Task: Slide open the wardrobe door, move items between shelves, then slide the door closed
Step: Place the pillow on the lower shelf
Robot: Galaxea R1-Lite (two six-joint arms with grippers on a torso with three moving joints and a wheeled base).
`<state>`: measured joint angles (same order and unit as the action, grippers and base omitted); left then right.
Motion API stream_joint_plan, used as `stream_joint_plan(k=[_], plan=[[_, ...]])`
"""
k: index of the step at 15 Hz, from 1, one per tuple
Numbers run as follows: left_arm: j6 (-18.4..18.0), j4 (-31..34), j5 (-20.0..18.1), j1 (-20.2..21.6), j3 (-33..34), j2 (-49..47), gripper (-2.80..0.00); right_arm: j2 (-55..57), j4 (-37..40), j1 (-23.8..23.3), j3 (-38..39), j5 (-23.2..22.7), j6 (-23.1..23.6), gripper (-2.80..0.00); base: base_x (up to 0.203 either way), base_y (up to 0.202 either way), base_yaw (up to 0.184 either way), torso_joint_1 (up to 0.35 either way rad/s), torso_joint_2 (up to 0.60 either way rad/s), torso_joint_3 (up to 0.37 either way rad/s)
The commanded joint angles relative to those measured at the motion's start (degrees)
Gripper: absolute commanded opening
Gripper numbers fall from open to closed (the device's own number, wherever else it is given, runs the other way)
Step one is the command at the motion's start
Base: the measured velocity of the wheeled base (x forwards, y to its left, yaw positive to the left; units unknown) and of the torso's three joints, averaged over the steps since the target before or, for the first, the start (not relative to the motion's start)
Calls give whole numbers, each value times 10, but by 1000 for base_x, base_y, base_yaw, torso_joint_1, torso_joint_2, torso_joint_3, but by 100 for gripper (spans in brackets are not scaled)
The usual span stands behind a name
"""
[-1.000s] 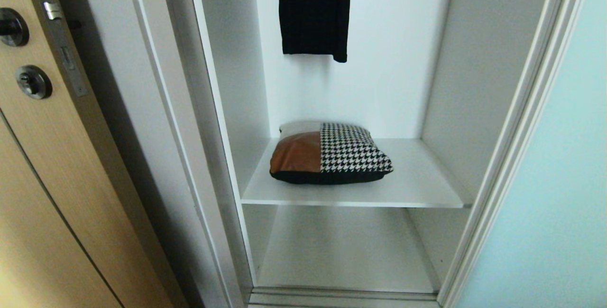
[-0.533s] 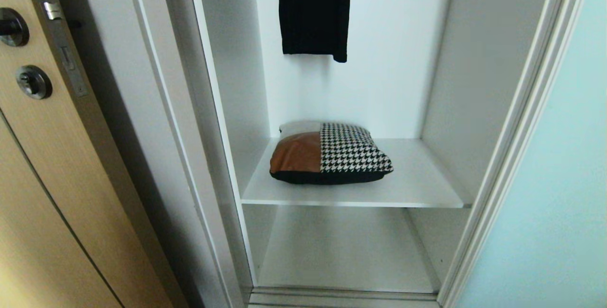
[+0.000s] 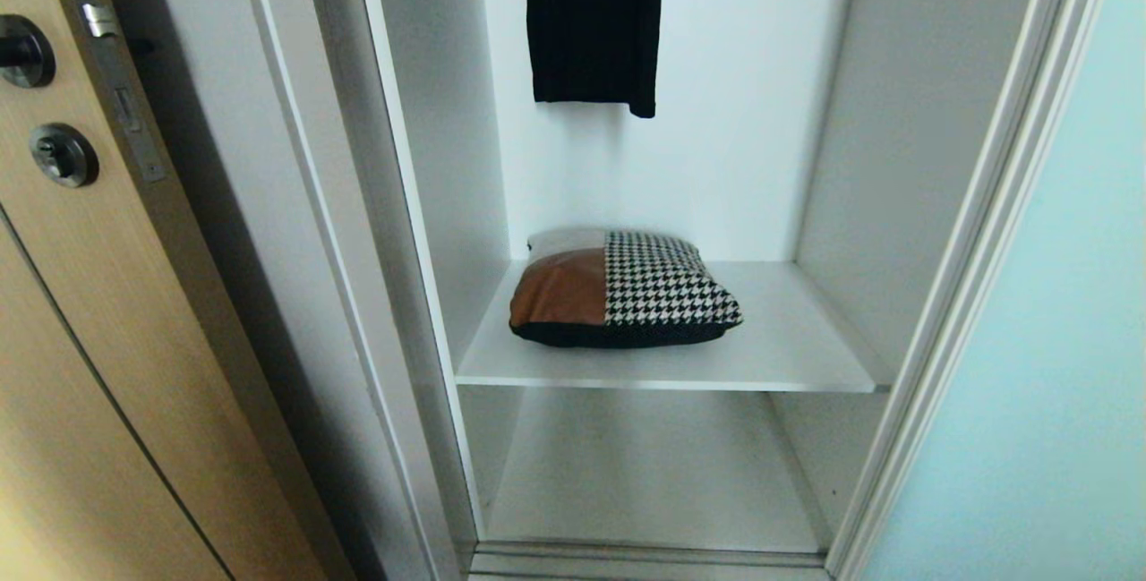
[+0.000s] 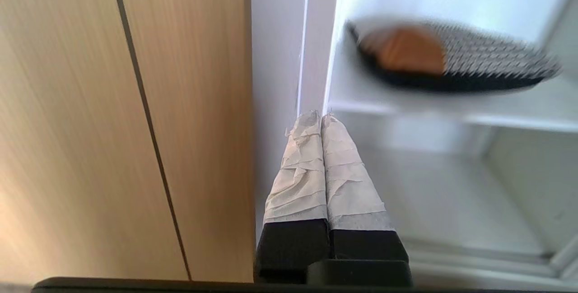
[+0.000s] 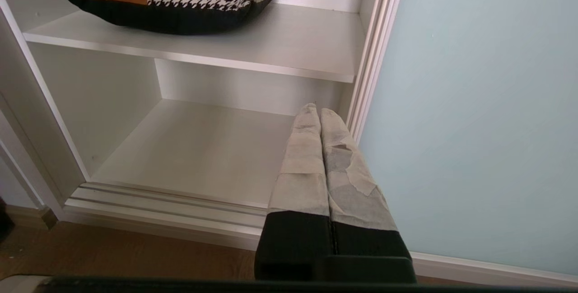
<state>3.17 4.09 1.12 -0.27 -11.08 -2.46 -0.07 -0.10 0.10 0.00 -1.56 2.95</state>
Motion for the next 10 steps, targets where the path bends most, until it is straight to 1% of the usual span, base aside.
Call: stream_joint_plan(k=[1, 3, 4, 6, 8, 10], plan=[[3, 34, -14, -1, -98, -94, -280, 0, 0, 1, 0, 0, 0, -280, 0, 0, 0, 0, 0, 0], [12, 47, -46, -1, -139, -188, -280, 0, 0, 0, 0, 0, 0, -280, 0, 0, 0, 0, 0, 0], [24, 47, -68, -1, -156, -241, -280, 0, 0, 0, 0, 0, 0, -280, 0, 0, 0, 0, 0, 0], [49, 40, -124, -2, -190, -354, -280, 0, 0, 1, 0, 0, 0, -280, 0, 0, 0, 0, 0, 0], [64, 9, -181, -2, -223, -480, -280, 0, 0, 0, 0, 0, 0, -280, 0, 0, 0, 0, 0, 0], [76, -38, -221, -7, -262, -606, -280, 0, 0, 0, 0, 0, 0, -280, 0, 0, 0, 0, 0, 0]])
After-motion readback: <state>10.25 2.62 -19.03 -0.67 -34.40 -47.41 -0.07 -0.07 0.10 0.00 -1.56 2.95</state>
